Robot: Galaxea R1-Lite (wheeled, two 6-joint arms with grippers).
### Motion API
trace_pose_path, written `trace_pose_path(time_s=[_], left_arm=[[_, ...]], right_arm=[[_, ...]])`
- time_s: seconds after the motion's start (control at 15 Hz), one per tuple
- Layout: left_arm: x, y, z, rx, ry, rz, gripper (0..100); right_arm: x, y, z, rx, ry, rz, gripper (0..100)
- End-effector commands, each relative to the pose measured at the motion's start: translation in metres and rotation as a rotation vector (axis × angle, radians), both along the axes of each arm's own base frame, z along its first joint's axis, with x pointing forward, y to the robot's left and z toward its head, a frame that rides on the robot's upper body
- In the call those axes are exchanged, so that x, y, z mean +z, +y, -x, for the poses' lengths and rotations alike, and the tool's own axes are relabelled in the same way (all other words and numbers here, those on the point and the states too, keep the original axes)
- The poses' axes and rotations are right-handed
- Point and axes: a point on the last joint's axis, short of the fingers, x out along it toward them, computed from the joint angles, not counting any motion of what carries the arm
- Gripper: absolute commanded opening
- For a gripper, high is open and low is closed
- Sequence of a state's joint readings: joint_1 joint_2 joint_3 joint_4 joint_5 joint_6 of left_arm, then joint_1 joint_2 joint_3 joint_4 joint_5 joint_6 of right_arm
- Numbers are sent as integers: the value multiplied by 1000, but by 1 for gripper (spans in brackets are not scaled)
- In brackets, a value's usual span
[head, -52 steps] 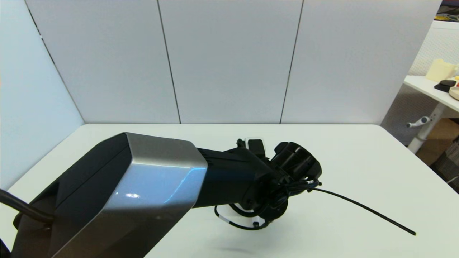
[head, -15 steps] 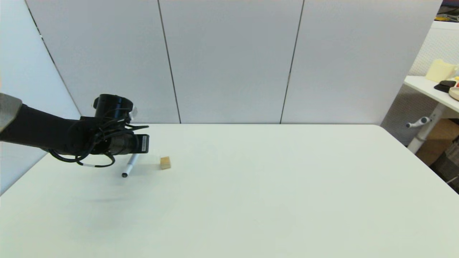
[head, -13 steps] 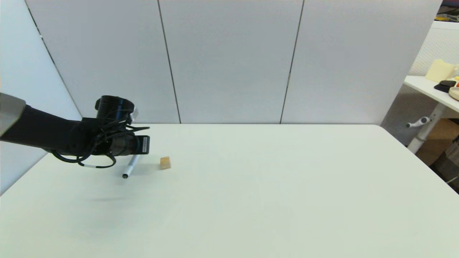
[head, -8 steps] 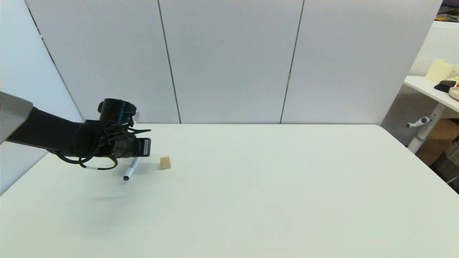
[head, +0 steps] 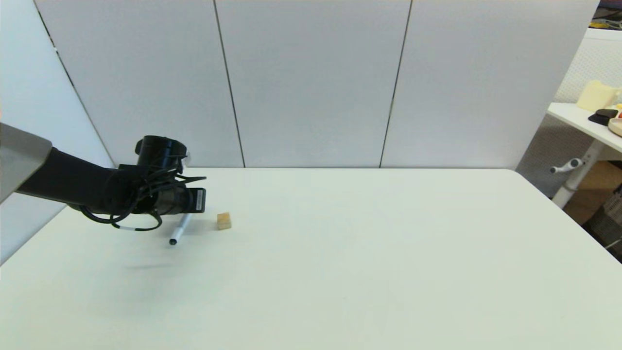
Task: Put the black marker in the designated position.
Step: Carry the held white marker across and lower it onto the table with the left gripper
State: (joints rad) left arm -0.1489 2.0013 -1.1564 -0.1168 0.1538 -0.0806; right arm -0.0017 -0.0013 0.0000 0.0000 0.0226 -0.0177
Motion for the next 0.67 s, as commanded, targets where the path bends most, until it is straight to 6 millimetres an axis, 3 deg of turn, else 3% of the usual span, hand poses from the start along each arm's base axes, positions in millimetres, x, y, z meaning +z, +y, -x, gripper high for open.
trace_pose_path(time_s=[0.07,0.47,0.53,0.67], left_arm=[[-3,0,-1,1,6,-1,0],[-5,-1,-1,-2,13,-2,0],[-6,-1,-1,-2,13,-2,100],[-6,-1,-2,-3,10,-3,100]], right_arm=[[0,0,0,1,1,1,100],[0,0,0,1,1,1,100],[0,0,0,1,1,1,100],[0,0,0,1,1,1,100]])
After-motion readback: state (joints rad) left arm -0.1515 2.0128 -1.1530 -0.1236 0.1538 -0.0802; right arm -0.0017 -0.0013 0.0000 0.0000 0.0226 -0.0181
